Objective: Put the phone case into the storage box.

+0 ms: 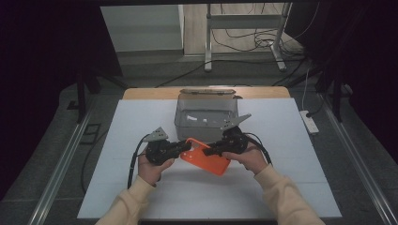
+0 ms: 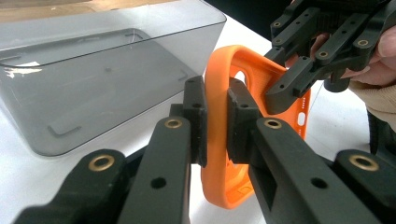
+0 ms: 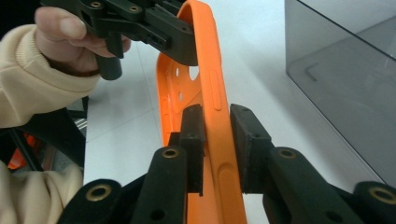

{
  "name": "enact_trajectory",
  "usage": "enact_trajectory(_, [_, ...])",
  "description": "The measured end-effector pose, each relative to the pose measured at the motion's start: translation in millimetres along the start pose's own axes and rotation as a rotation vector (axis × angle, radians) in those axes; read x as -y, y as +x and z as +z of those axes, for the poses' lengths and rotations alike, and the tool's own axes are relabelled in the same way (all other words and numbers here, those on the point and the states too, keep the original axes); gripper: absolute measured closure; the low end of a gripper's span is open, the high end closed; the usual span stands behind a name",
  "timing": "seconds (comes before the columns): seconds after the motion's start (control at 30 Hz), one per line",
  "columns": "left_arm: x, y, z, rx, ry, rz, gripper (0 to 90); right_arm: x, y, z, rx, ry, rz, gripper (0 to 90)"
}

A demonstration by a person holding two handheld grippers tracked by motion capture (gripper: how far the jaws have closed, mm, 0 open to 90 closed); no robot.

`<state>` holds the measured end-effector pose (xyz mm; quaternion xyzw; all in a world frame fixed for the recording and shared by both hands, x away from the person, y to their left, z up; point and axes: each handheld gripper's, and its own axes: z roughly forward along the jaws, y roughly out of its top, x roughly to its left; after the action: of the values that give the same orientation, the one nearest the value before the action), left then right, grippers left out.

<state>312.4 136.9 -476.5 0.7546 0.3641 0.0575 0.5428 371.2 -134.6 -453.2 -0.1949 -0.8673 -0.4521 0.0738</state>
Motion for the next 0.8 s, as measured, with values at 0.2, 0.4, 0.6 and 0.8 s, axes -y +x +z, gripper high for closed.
enact_trajectory(0.2, [1.3,2.1,0.8,0.008,0.002,-0.007,80.6,-0.2,0.7,-0.9,-0.009,-0.002,-0.009,78.0])
enact_trajectory(0.4, [2.4,5.6,1.9,0.021,-0.002,-0.022,77.5,-0.5,1.7,-0.4,-0.007,0.007,-0.027,78.9])
enact_trajectory(0.6, [3.1,10.0,2.6,0.01,-0.013,-0.042,51.2,-0.9,2.4,-1.8,0.013,0.0,-0.038,79.1])
enact_trajectory(0.8, [3.4,11.5,0.1,-0.021,-0.001,-0.046,31.0,-1.8,2.9,-5.8,0.04,-0.012,-0.049,79.1])
